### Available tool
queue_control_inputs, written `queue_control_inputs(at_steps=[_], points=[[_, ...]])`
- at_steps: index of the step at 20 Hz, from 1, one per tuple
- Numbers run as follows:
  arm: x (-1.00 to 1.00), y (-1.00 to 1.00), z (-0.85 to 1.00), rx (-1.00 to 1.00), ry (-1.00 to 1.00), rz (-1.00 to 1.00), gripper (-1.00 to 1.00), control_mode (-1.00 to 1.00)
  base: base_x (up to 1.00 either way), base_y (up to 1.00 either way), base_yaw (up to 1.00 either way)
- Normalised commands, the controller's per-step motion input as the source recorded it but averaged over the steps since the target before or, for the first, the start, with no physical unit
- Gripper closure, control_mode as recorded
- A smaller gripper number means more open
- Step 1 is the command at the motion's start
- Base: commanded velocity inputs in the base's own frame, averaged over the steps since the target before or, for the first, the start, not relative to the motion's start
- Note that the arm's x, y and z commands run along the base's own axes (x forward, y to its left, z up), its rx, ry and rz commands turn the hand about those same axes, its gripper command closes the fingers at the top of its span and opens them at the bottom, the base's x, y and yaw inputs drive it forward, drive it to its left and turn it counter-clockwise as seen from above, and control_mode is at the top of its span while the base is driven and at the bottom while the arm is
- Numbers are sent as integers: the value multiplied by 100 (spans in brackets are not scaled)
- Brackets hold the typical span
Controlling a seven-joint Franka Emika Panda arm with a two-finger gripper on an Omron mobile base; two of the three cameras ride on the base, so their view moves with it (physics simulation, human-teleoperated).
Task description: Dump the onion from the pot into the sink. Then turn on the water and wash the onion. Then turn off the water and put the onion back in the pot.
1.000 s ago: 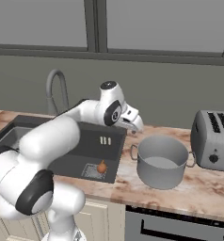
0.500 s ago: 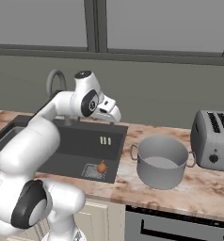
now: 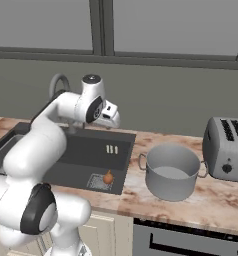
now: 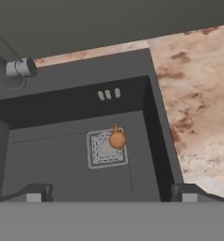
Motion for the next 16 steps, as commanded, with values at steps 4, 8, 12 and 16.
queue_control_inputs(at_steps=[4, 8, 12, 16], points=[[39, 40, -1, 10, 0, 15, -100, -100, 0, 0, 0], [38, 42, -8, 4, 0, 10, -100, -100, 0, 0, 0], [26, 43, -15, 2, -2, 8, -100, -100, 0, 0, 0], [11, 40, -28, 1, -4, 7, -100, -100, 0, 0, 0]])
